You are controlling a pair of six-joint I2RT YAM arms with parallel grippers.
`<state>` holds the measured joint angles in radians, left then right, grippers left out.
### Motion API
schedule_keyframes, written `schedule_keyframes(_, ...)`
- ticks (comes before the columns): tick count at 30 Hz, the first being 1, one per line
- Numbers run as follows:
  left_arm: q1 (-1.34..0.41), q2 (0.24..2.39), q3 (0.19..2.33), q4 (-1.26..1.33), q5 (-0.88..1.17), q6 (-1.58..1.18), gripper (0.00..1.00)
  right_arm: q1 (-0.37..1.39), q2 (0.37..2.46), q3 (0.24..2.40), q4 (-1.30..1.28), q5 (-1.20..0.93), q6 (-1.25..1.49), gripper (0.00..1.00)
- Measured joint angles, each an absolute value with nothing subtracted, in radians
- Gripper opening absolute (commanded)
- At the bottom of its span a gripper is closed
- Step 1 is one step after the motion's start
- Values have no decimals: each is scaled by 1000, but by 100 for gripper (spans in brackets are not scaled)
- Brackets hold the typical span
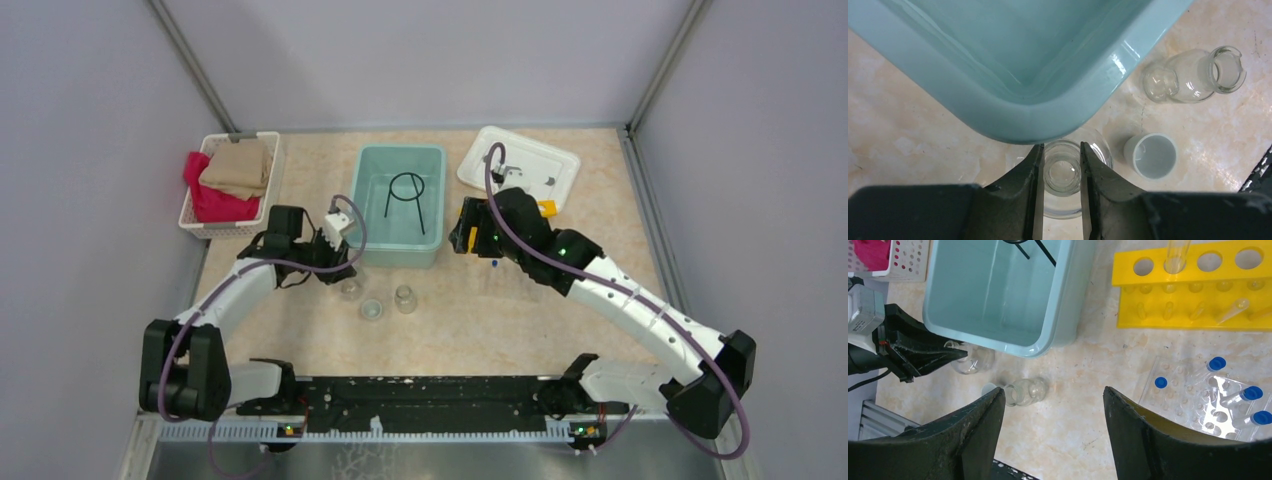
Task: Organize the chemistry lab equipment
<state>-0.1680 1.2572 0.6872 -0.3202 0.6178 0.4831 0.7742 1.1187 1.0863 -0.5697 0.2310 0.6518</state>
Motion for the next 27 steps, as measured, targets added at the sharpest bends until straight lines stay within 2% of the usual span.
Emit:
schedule_keyframes(1, -168, 1256, 693, -340, 615, 487, 0, 774, 1119, 1086, -569, 230, 652, 71)
schedule_keyframes(10, -168, 1165, 805, -609, 554, 543, 0, 774, 1118, 1086, -568, 223, 651, 71)
schedule_keyframes(18, -168, 1106, 1134, -841, 526, 562, 0, 774, 1105, 1086, -568, 219, 650, 71)
schedule_keyframes(23, -168, 1174, 1371, -918, 559, 545, 0, 774, 1100, 1086, -568, 218, 650, 71)
schedule_keyframes(27, -170, 1263, 1472, -912, 583, 519, 0, 774, 1099, 1086, -570, 219, 649, 71)
